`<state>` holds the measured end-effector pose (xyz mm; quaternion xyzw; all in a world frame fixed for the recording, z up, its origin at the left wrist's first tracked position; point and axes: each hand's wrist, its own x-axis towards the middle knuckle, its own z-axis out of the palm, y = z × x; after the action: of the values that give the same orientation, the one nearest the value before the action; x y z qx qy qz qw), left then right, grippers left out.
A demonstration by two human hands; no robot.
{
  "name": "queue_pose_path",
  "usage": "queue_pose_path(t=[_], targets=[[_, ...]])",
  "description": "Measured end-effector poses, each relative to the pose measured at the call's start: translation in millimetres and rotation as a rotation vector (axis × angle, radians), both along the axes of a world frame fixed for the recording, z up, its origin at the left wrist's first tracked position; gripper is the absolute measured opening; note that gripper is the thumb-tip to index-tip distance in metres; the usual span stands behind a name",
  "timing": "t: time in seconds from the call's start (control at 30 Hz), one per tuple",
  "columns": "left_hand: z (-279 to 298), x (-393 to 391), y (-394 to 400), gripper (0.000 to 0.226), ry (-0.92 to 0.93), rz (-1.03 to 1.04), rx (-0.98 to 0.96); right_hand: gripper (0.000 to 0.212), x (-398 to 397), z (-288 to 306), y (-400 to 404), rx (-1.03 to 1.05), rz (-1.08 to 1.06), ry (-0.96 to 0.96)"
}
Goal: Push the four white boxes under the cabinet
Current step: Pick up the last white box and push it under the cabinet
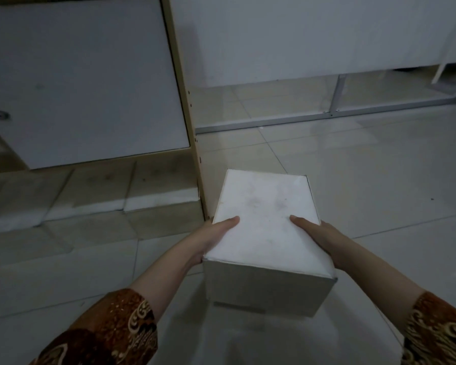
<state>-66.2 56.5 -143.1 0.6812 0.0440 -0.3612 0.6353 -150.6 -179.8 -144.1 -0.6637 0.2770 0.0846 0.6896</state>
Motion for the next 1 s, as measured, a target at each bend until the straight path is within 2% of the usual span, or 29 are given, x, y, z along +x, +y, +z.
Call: queue_pose_path(t=[0.07,0.2,0.37,0.73,0.9,1.0], targets=[[5.3,-15.4,14.2,0.018,0.010,-0.011,-0.009,0.052,-14.3,5.0,13.9,-0.010,-0.001,0.009],[13.6,-42.0,57.5,0.037,0.040,0.018,-0.039,0.043,-33.0,12.0,52.8,-0.042,0.019,0.025],[20.2,-57.4,122.7,0.039,0.036,0.052,-0.073,0.034,-33.3,21.4,108.7,-0.015,0.087,0.019],[30.4,-86.7,303.2,0.036,0.002,0.389,-0.161,0.028,19.0,48.6,291.7,-0.097,0.400,-0.023],[38.6,-90.4,373.9,0.038,-0.025,0.516,-0.169,0.025,47.3,47.1,371.2,0.026,0.572,-0.009],[49.8,-89.1,414.1,0.039,-0.017,0.591,-0.132,0.028,58.9,54.4,415.7,0.054,0.587,-0.057]])
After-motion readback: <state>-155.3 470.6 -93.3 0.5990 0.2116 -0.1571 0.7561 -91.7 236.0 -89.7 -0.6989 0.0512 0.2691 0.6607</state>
